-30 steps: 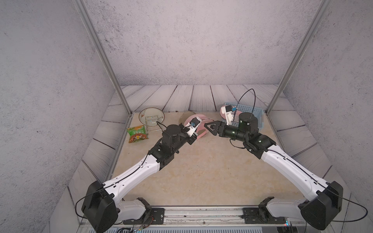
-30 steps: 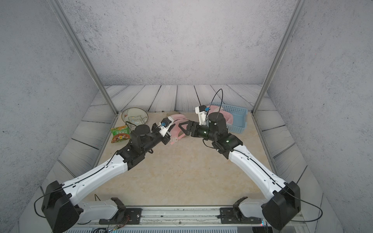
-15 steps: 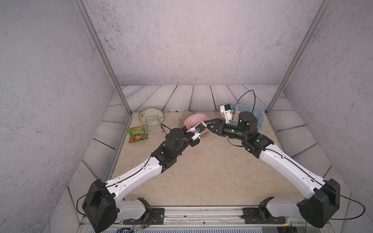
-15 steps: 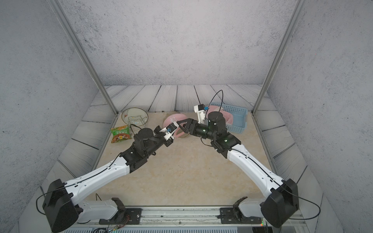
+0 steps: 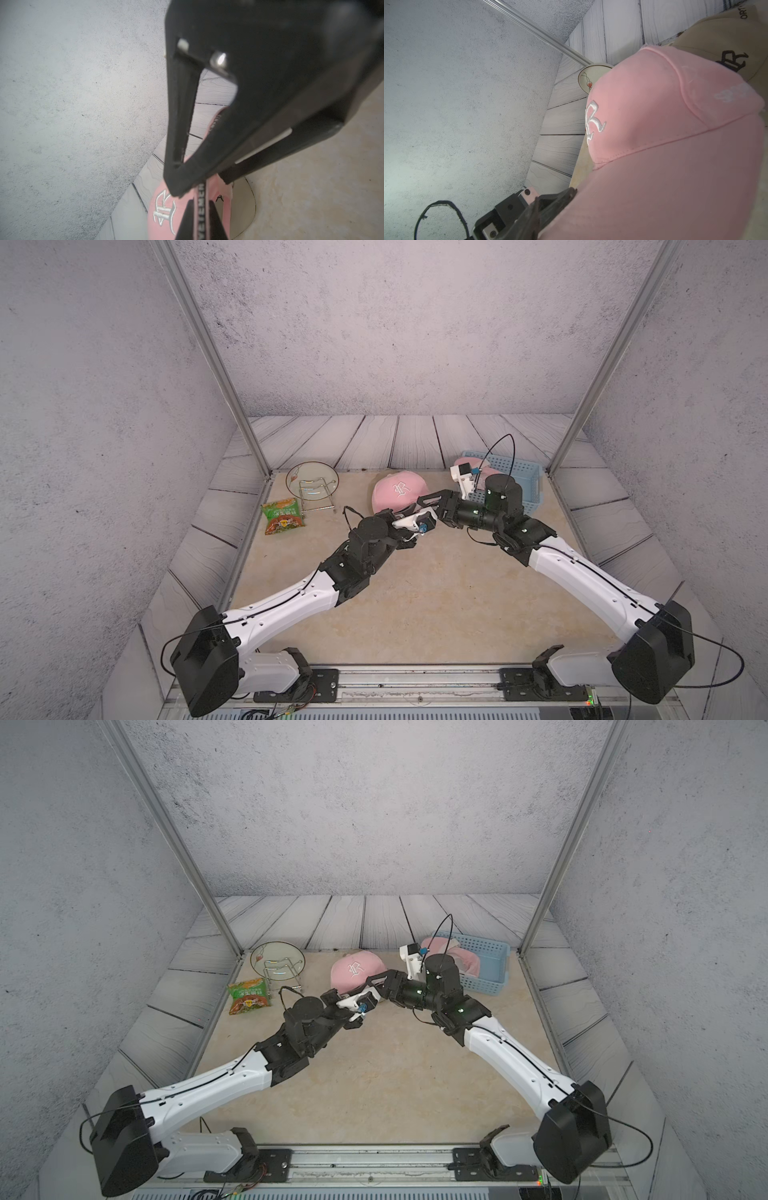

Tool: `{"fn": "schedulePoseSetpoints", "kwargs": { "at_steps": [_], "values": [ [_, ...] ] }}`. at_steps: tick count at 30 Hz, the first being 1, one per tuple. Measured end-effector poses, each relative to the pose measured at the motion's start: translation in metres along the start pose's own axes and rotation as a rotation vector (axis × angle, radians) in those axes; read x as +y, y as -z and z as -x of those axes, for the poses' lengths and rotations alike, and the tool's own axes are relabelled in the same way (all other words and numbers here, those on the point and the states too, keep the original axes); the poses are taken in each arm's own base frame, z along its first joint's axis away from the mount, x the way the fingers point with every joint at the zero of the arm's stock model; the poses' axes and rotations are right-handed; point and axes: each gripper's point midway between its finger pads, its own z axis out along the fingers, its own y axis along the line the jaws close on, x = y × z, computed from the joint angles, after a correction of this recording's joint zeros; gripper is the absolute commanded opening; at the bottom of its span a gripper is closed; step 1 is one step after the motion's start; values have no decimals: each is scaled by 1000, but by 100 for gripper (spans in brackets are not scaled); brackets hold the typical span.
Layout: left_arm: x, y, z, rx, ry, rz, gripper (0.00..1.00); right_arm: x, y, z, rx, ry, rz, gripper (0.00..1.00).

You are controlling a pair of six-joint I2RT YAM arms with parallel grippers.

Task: Turn the baseball cap inside out
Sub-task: Turn over the baseball cap, then place the baseball cap at the center of the board.

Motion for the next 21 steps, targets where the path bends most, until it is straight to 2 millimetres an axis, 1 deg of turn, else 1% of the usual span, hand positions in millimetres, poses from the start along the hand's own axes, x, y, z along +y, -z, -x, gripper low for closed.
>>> {"fn": "schedulePoseSetpoints", "kwargs": {
  "at_steps": [3, 4, 5, 7, 10, 11, 13, 14, 16, 18, 19, 21],
  "values": [
    [-4, 1, -2, 10, -56, 6, 0, -5, 0, -3, 10, -17, -6, 54],
    [-6, 2, -3, 14, -73, 8, 0, -7, -1, -5, 13, -23, -9, 52],
    [-7, 2, -3, 17, -89, 8, 3, -9, -1, -6, 17, -27, -11, 49],
    [-10, 2, -4, 23, -120, 9, 7, -10, -1, -7, 25, -37, -9, 40],
    [-14, 2, -5, 26, -163, 11, 13, -9, 0, -9, 35, -44, 2, 19],
    [-16, 2, -6, 26, -180, 12, 17, -10, 0, -11, 43, -56, 5, 11],
    [-20, 3, -7, 29, -213, 4, 27, -13, 0, -14, 54, -83, 2, 3],
    [-22, 3, -8, 29, -225, -4, 33, -15, 1, -14, 55, -98, -2, 0],
    [-31, 4, -3, 4, -242, -34, 44, -18, 1, -13, 50, -88, -2, 0],
    [-41, 9, 9, -51, -248, -68, 56, -24, 2, -8, 25, -64, -15, 0],
    [-43, 12, 18, -83, -245, -75, 60, -31, 3, -7, 17, -59, -30, 0],
    [-36, 23, 34, -141, -223, -65, 66, -46, 5, -6, 7, -58, -65, 0]
  ]
}}
